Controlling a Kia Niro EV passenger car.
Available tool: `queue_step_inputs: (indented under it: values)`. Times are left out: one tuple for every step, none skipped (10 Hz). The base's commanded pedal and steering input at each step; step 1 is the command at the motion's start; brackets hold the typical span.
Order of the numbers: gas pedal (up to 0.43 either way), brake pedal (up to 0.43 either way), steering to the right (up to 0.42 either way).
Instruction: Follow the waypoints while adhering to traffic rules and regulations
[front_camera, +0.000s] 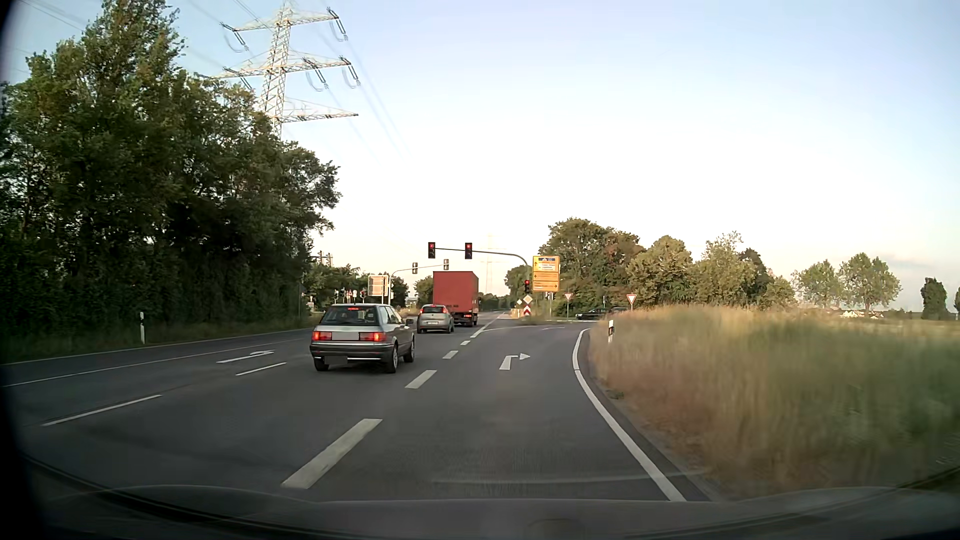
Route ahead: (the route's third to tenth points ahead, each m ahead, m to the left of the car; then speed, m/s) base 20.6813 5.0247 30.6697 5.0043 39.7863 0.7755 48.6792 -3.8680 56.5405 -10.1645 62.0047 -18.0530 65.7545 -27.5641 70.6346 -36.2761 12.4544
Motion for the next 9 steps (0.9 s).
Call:
queue_step_inputs:
  values:
    - [0.0, 0.213, 0.01]
    - [0.0, 0.213, 0.011]
    - [0.0, 0.22, 0.012]
    - [0.0, 0.213, 0.014]
    - [0.0, 0.22, 0.014]
    - [0.0, 0.22, 0.016]
    - [0.0, 0.226, 0.017]
    - [0.0, 0.226, 0.018]
    - [0.0, 0.226, 0.019]
